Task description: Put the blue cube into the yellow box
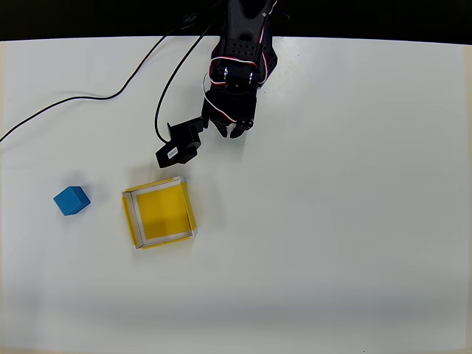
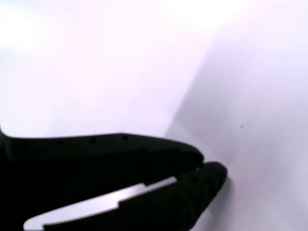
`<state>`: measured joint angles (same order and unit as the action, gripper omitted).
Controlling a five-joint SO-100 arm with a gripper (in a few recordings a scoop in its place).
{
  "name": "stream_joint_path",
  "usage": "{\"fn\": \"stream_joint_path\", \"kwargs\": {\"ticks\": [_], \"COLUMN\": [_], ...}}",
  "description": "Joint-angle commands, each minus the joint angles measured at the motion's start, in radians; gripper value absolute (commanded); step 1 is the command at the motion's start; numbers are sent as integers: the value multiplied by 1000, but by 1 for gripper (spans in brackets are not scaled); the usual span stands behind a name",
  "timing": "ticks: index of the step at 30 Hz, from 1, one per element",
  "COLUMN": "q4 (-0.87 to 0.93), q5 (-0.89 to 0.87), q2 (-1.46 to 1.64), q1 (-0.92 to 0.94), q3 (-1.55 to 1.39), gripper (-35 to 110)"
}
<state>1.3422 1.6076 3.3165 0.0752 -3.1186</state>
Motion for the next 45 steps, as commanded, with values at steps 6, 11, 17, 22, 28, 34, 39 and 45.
{"fn": "stream_joint_path", "kwargs": {"ticks": [6, 11, 17, 22, 28, 34, 39, 45], "q4": [12, 8, -63, -121, -261, -476, -580, -746], "q5": [-37, -67, -14, 41, 34, 40, 58, 72], "q2": [28, 28, 5, -83, -331, -554, -787, -1072], "q1": [-12, -12, 32, 126, 287, 489, 627, 782], "q3": [-26, -26, 14, 241, 563, 741, 910, 1086], "gripper": [3, 4, 7, 13, 29, 43, 47, 49]}}
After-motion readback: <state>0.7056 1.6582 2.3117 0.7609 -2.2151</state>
